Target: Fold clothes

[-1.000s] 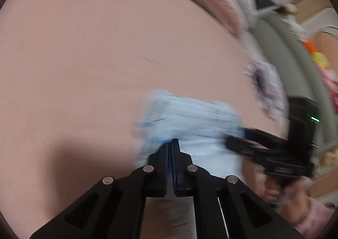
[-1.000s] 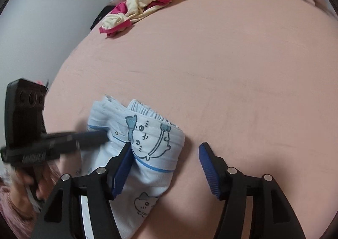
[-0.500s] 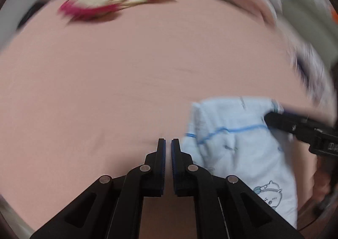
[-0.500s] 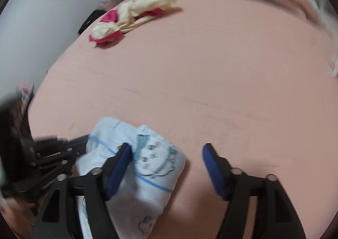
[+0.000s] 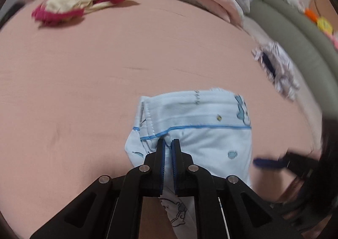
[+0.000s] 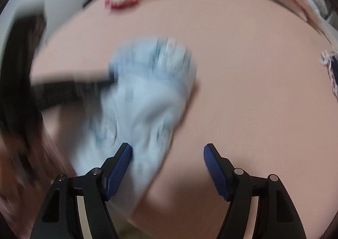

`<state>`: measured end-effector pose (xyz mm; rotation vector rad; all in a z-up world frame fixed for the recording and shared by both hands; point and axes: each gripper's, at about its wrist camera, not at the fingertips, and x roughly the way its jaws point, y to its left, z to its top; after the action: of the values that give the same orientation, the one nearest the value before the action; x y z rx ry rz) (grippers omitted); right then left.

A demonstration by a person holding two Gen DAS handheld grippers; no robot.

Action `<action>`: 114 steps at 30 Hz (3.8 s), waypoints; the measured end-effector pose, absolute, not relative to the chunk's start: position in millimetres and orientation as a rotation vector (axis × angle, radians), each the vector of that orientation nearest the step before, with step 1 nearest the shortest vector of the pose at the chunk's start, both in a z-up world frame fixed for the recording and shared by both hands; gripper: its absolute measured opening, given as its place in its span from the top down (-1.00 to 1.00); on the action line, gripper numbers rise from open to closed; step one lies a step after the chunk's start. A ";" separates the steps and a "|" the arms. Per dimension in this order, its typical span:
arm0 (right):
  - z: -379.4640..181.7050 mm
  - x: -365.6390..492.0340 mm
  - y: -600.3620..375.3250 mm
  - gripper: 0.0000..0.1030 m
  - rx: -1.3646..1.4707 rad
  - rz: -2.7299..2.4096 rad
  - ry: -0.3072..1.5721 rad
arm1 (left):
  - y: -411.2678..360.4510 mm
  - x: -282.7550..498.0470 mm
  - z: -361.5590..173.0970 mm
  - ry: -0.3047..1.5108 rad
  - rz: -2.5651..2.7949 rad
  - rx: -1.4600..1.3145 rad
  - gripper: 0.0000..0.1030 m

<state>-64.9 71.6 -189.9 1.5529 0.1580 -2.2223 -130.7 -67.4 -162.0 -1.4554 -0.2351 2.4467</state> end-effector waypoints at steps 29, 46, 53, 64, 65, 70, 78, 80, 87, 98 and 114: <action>-184.4 -36.1 101.7 -0.40 1.394 -2.241 0.102 | -55.6 -45.2 -161.9 -0.194 2.375 -1.721 0.79; -181.8 -92.8 116.5 -0.38 1.386 -2.301 0.140 | -60.0 -83.9 -158.3 -0.407 2.462 -1.787 0.11; -175.8 -110.1 187.3 -0.40 1.443 -2.260 -0.435 | -104.0 -82.5 -159.7 -0.782 2.432 -1.588 0.11; -187.4 -94.9 139.2 -0.39 1.455 -2.089 -0.300 | -111.0 -41.9 -182.0 -1.022 2.211 -1.631 0.11; -187.8 -92.1 135.1 -0.35 1.466 -2.076 -0.263 | -112.6 -36.3 -183.8 -1.062 2.191 -1.627 0.12; -178.2 -88.5 133.2 0.09 1.465 -2.180 -0.206 | -120.5 -8.2 -192.4 -1.254 2.082 -1.601 0.13; -125.0 -144.6 129.1 -0.44 1.263 -2.274 -0.079 | -119.4 10.9 -200.7 -1.449 1.986 -1.511 0.11; -132.6 -165.8 111.8 -0.44 1.280 -2.282 -0.001 | -118.4 9.6 -200.8 -1.490 1.989 -1.466 0.12; -155.6 -176.1 103.5 0.13 1.362 -2.105 0.033 | -121.6 4.1 -198.3 -1.351 2.113 -1.522 0.74; -132.6 -112.4 150.3 0.51 1.489 -2.028 -0.188 | -170.9 -39.3 -169.4 -1.186 2.224 -1.514 0.75; -136.6 -114.7 111.0 -0.02 1.424 -2.292 0.024 | -148.7 -68.0 -185.2 -1.090 2.325 -1.441 0.41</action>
<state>-114.7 111.0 -136.6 1.4242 0.0243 -2.2924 -68.0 -148.7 -185.2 -1.4408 -1.0899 2.3246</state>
